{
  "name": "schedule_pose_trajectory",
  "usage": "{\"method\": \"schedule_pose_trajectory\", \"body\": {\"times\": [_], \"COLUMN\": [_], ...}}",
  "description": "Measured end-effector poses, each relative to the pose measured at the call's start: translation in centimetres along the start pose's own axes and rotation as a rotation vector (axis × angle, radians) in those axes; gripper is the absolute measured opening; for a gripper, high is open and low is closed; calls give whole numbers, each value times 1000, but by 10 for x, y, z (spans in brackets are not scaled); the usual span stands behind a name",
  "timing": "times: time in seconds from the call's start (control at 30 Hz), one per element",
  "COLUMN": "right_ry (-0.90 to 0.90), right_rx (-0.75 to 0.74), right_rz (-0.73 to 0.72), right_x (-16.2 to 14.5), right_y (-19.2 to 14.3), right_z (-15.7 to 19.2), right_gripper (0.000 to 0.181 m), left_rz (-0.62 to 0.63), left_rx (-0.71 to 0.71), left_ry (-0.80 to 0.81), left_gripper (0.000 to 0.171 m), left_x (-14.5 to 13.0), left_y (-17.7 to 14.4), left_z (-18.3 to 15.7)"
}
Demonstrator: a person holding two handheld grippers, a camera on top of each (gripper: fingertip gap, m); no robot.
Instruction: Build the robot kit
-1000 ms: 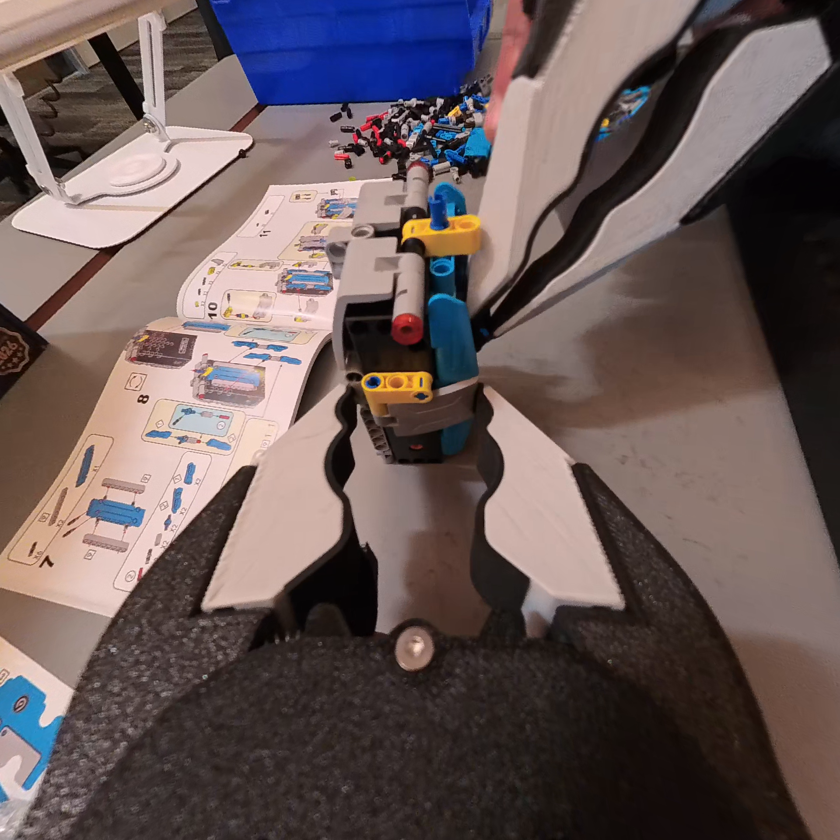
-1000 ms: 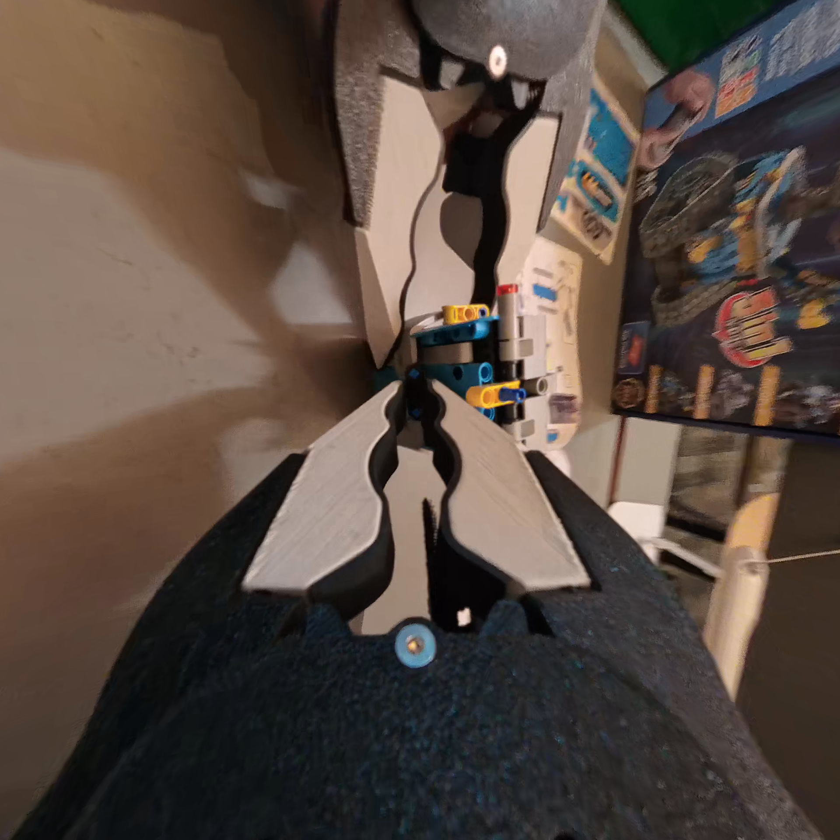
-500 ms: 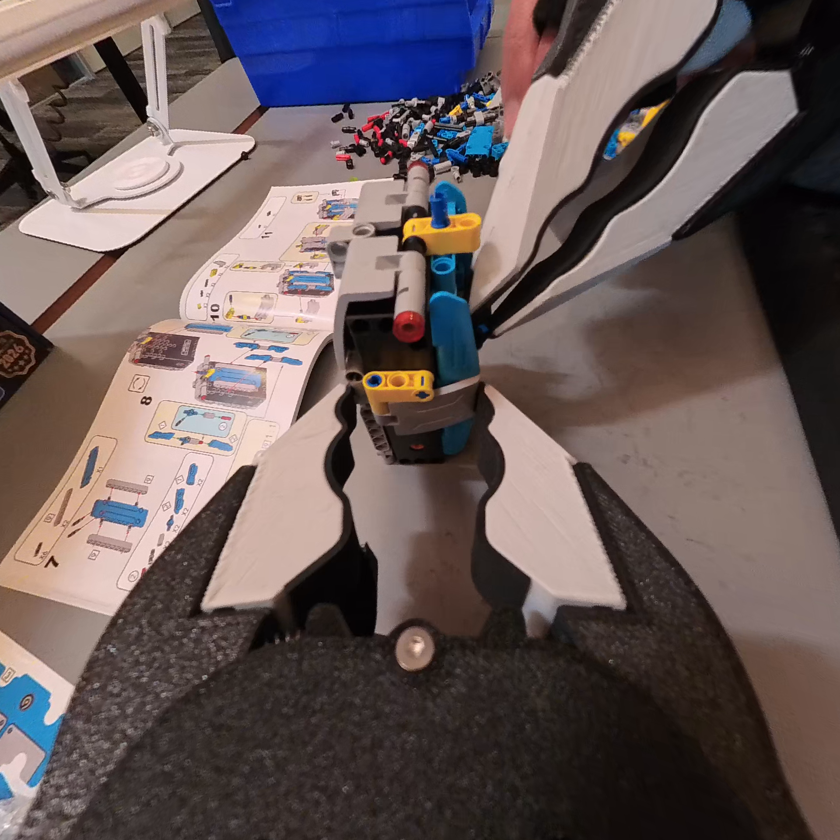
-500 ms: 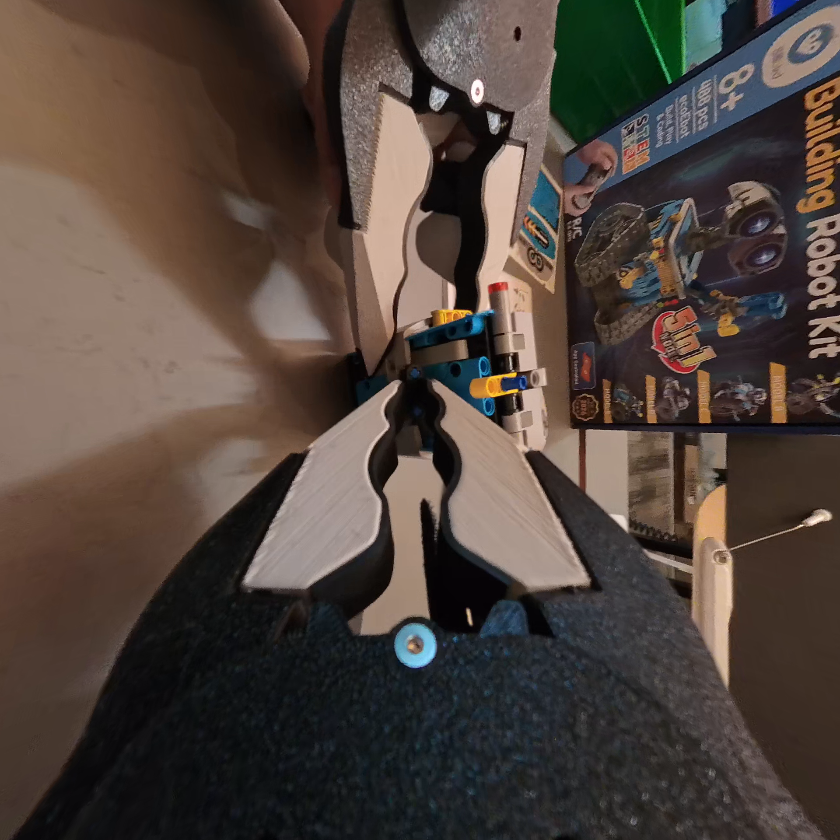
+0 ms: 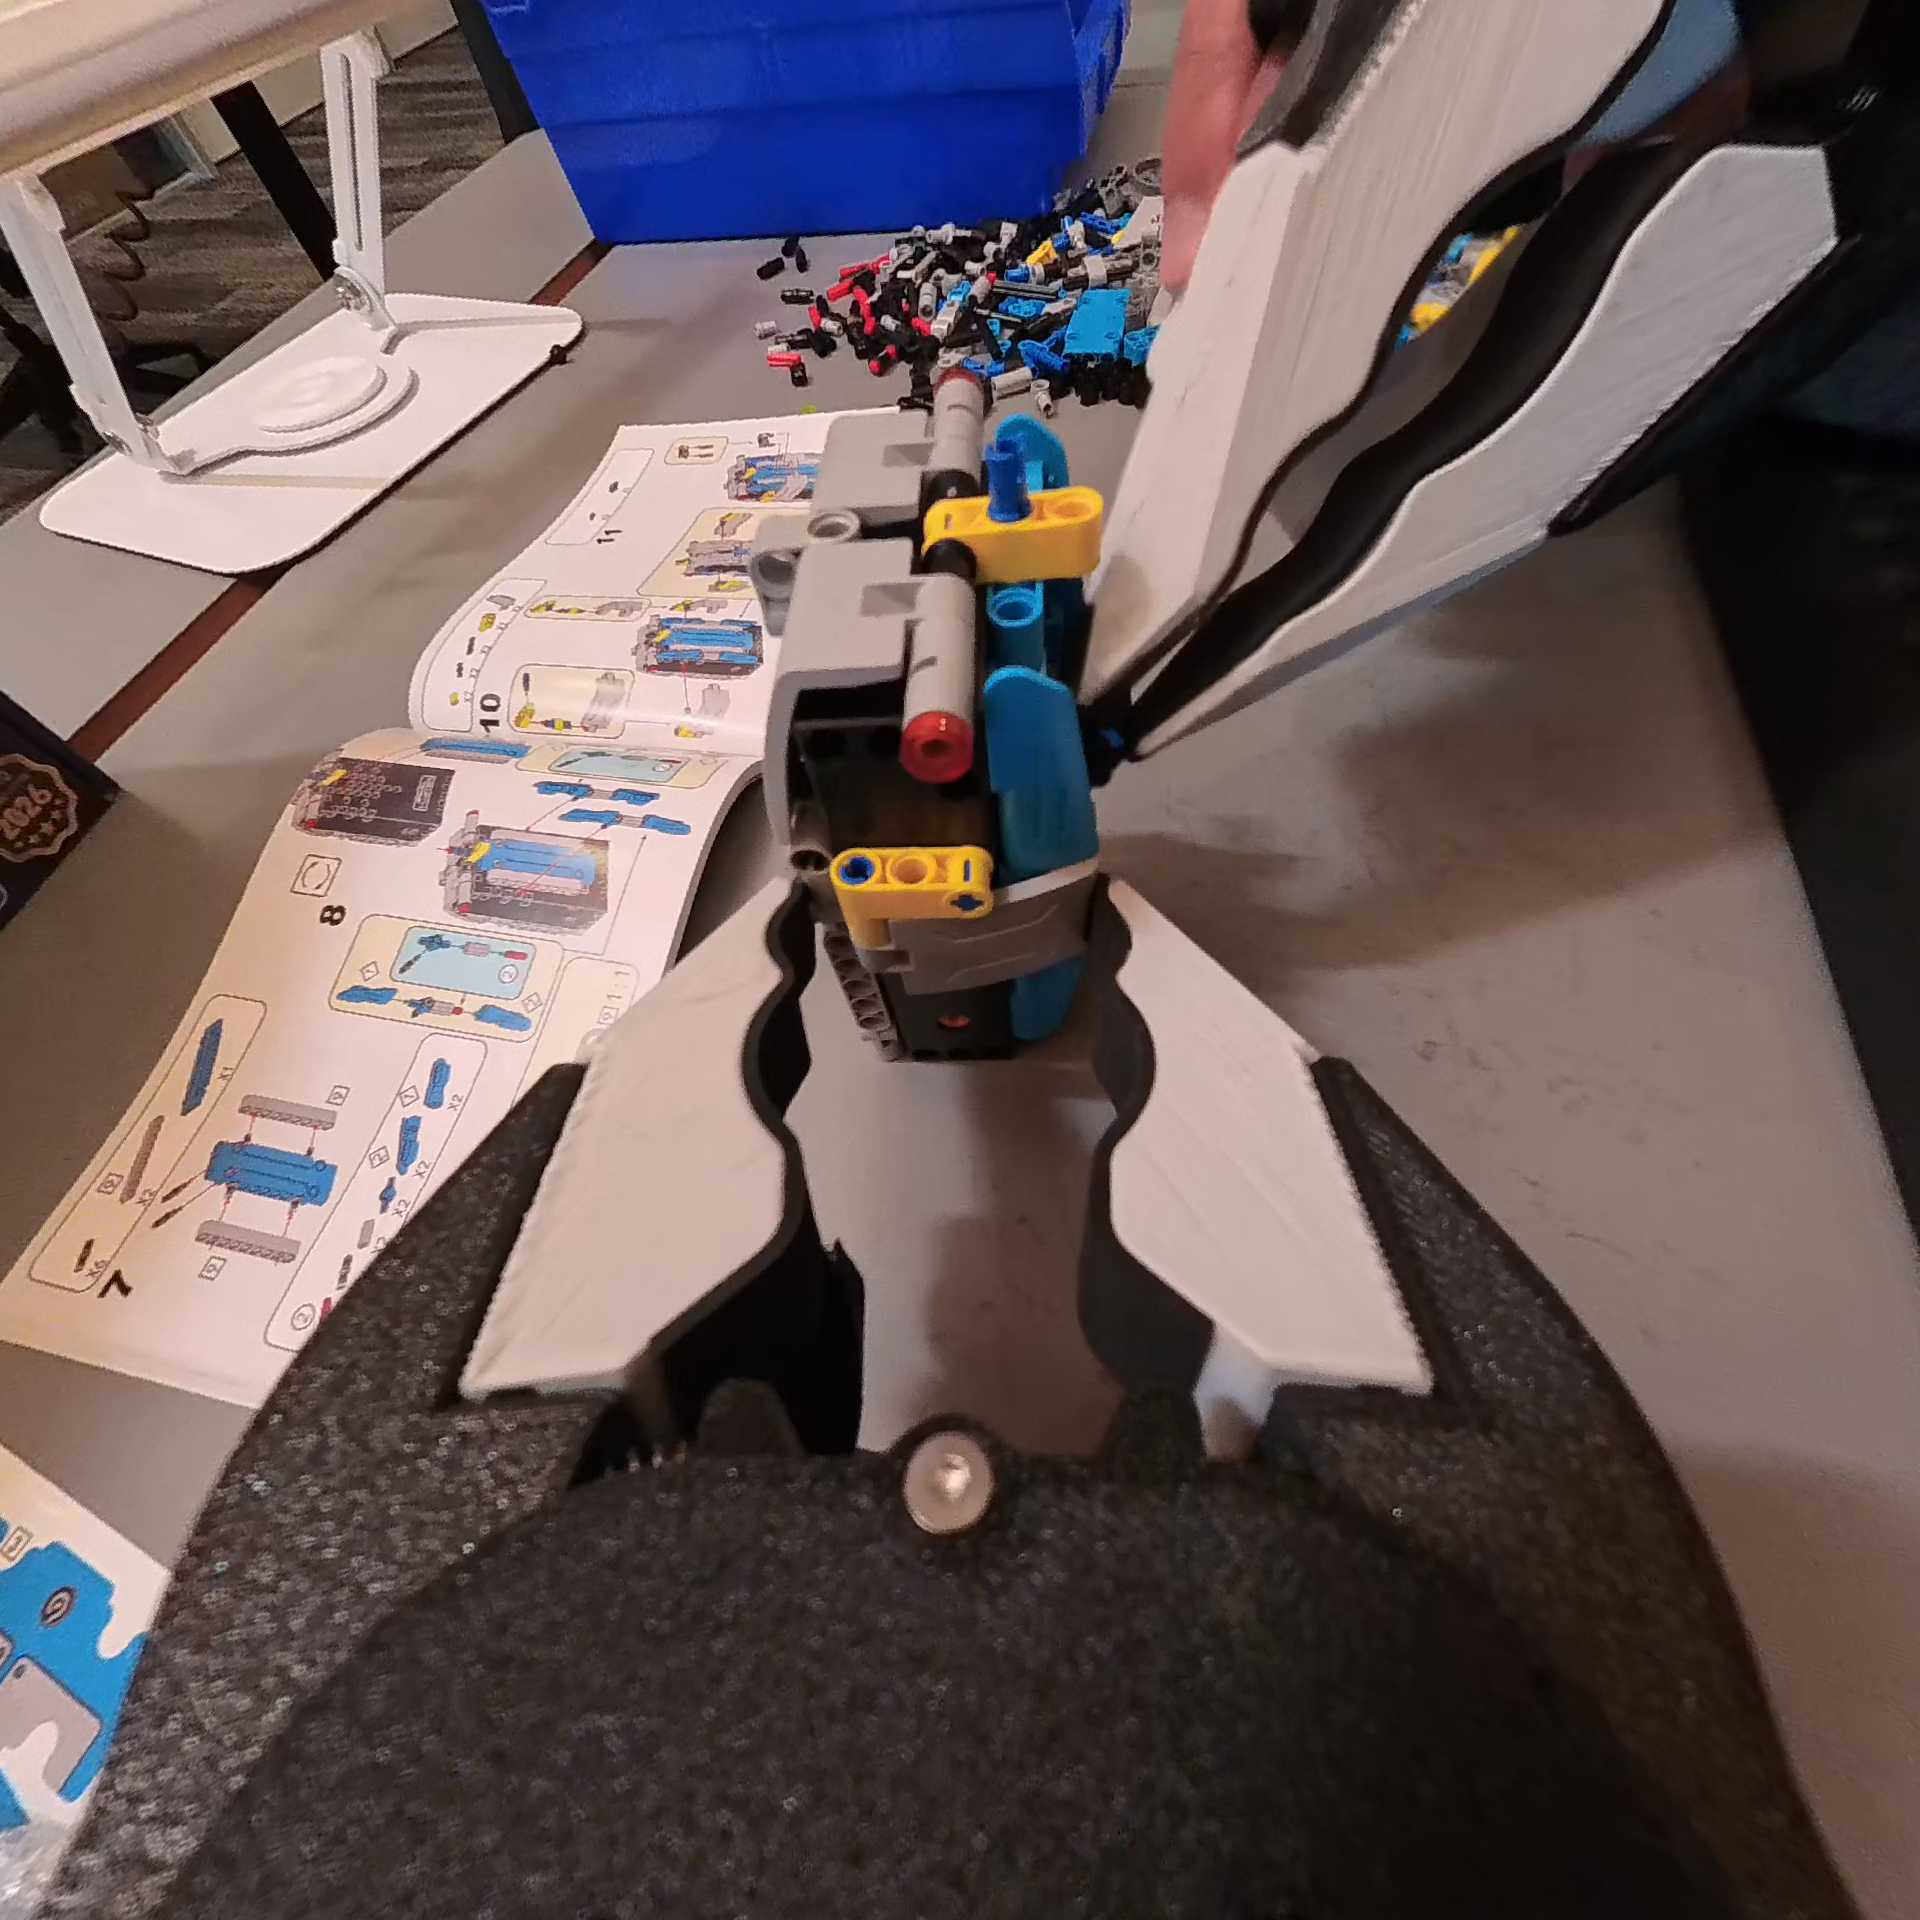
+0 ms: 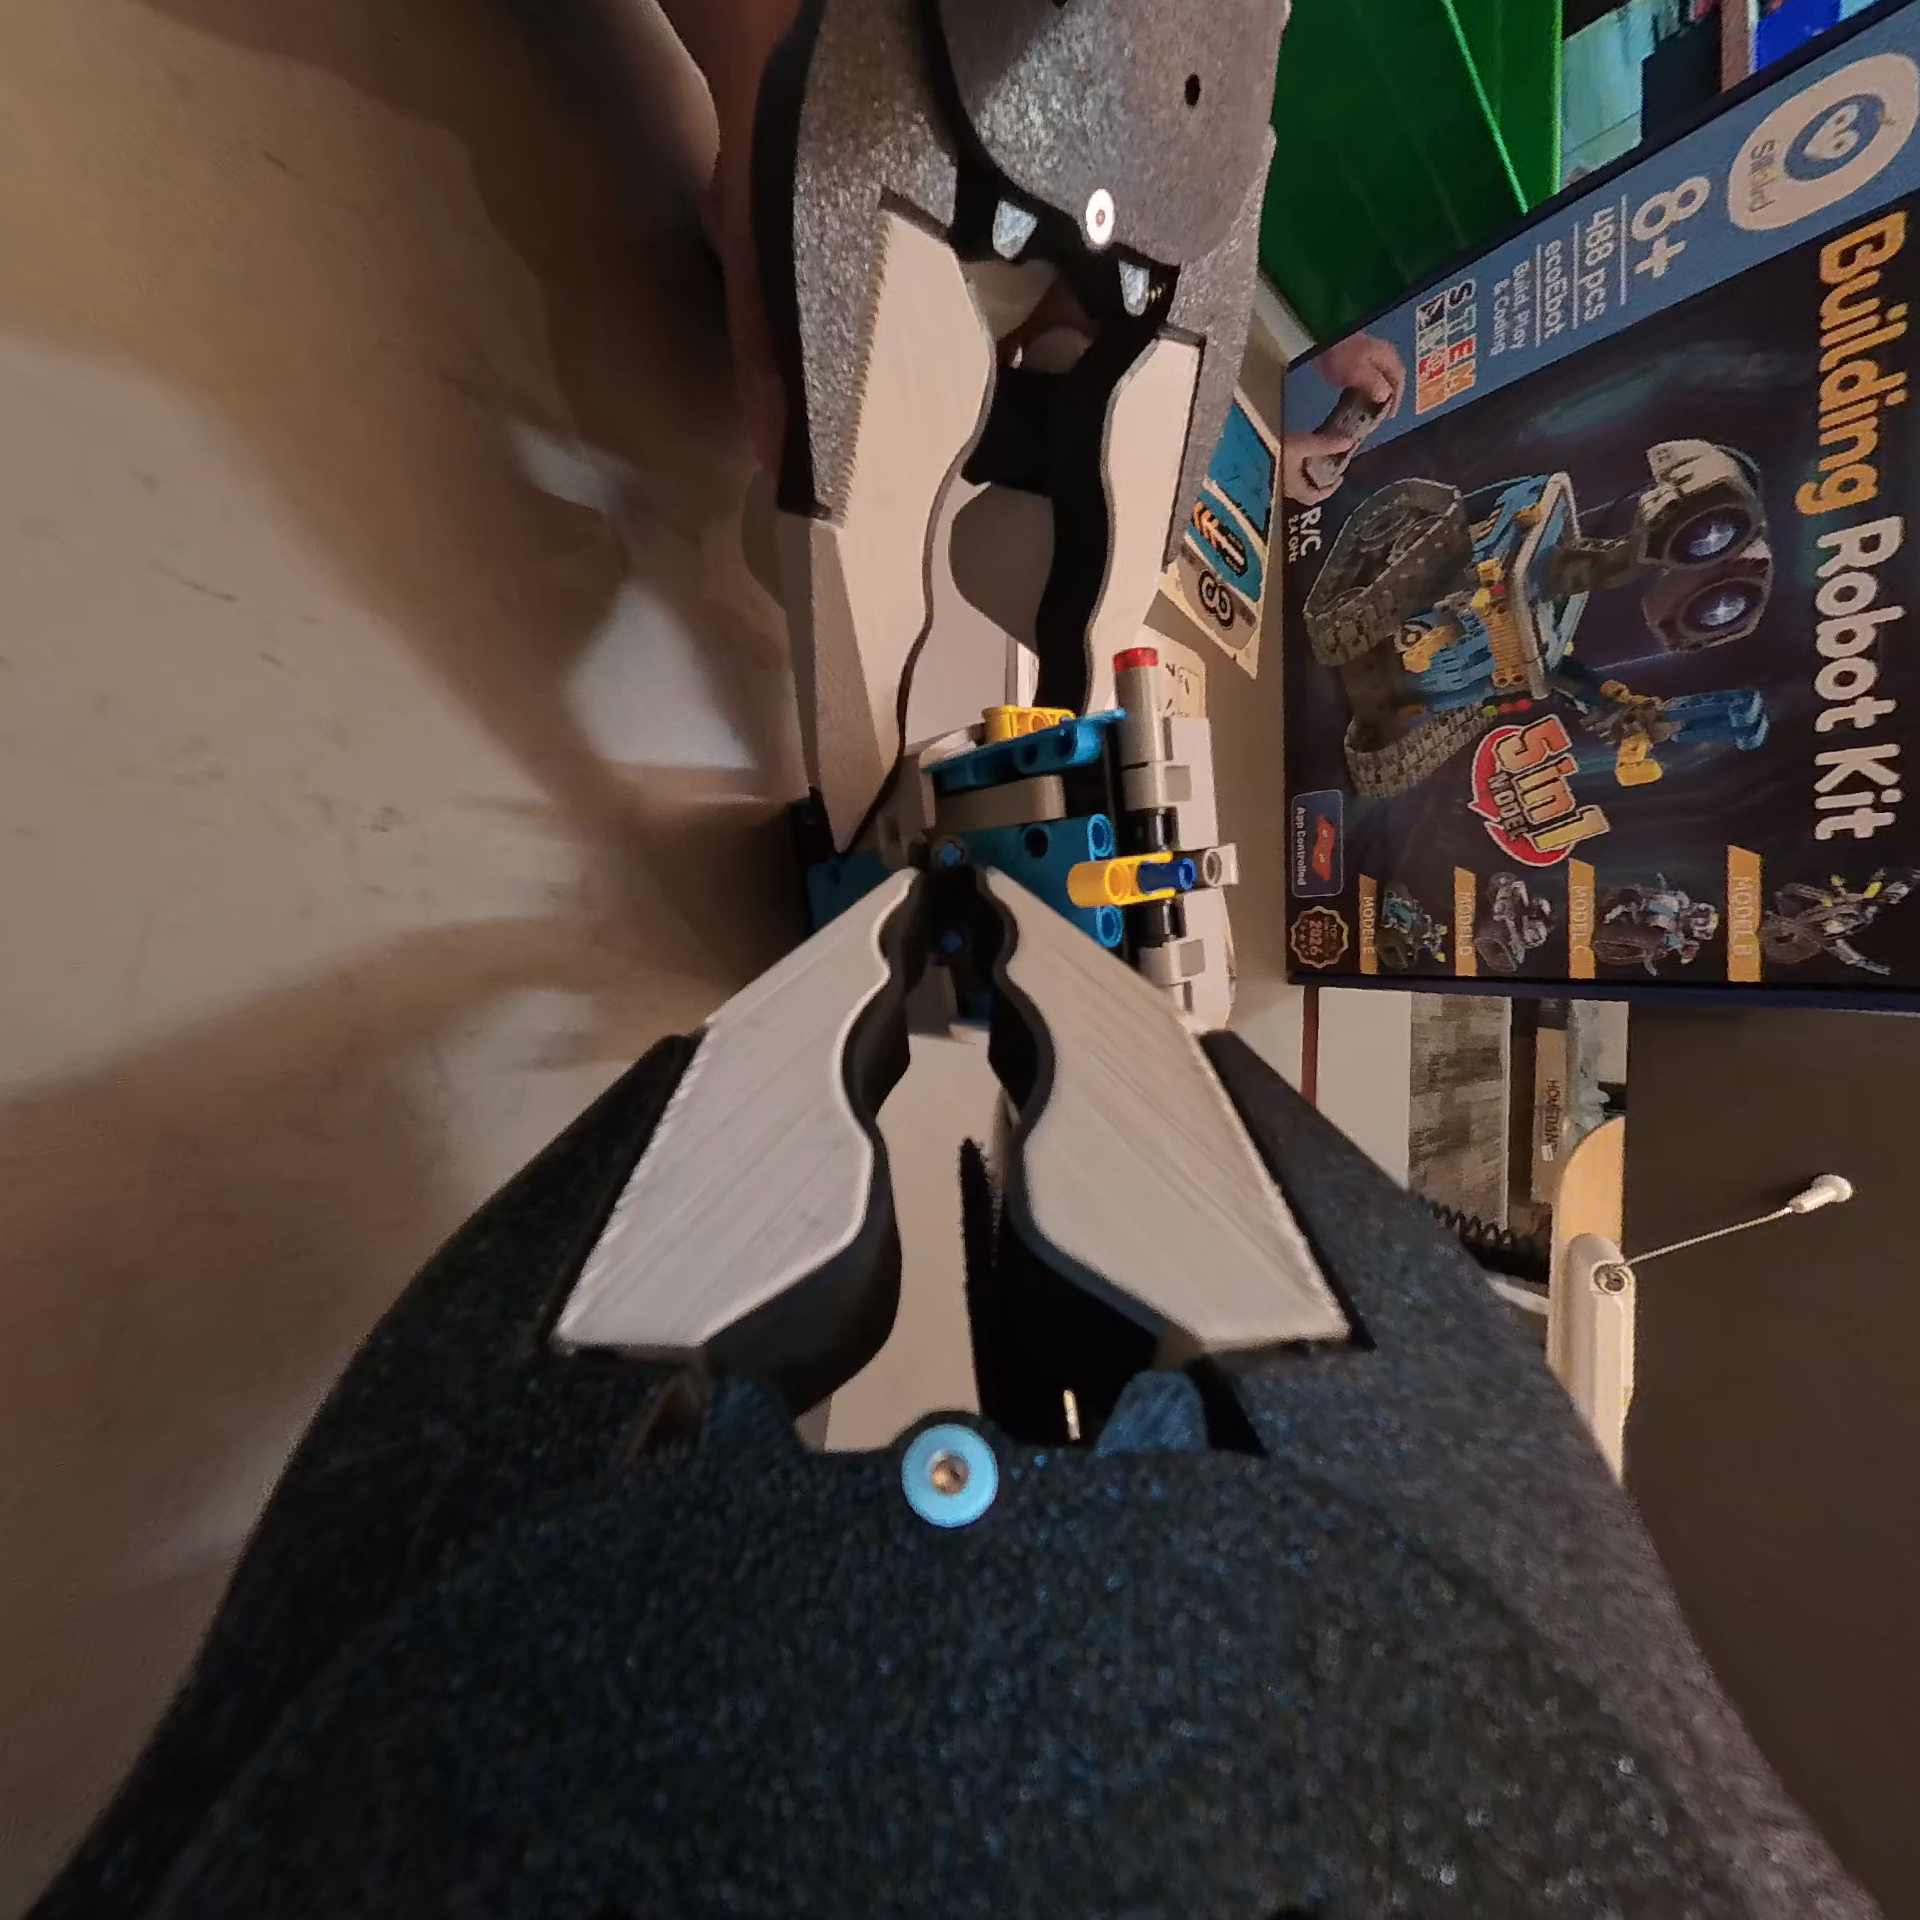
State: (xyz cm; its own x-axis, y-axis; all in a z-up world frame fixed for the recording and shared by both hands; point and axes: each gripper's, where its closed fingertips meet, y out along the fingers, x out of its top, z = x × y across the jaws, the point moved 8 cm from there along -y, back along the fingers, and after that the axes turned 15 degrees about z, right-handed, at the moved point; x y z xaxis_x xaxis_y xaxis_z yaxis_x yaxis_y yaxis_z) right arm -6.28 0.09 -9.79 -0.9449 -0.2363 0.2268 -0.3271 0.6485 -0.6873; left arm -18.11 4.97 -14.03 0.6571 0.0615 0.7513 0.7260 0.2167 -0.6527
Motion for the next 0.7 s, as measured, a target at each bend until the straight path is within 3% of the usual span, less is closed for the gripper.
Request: {"method": "schedule_pose_trajectory", "body": {"times": [0.5,0.7], "right_ry": [50,30], "right_rx": [98,-3], "right_rz": [34,27], "right_x": [2,3], "right_y": [2,2], "right_z": [-4,1], "right_gripper": [7,8], "left_rz": [0,0], "left_rx": [0,-2], "left_ry": [0,-8], "left_gripper": [53,53], "left_x": [0,0], "left_y": [0,0], "left_z": [0,1]}}
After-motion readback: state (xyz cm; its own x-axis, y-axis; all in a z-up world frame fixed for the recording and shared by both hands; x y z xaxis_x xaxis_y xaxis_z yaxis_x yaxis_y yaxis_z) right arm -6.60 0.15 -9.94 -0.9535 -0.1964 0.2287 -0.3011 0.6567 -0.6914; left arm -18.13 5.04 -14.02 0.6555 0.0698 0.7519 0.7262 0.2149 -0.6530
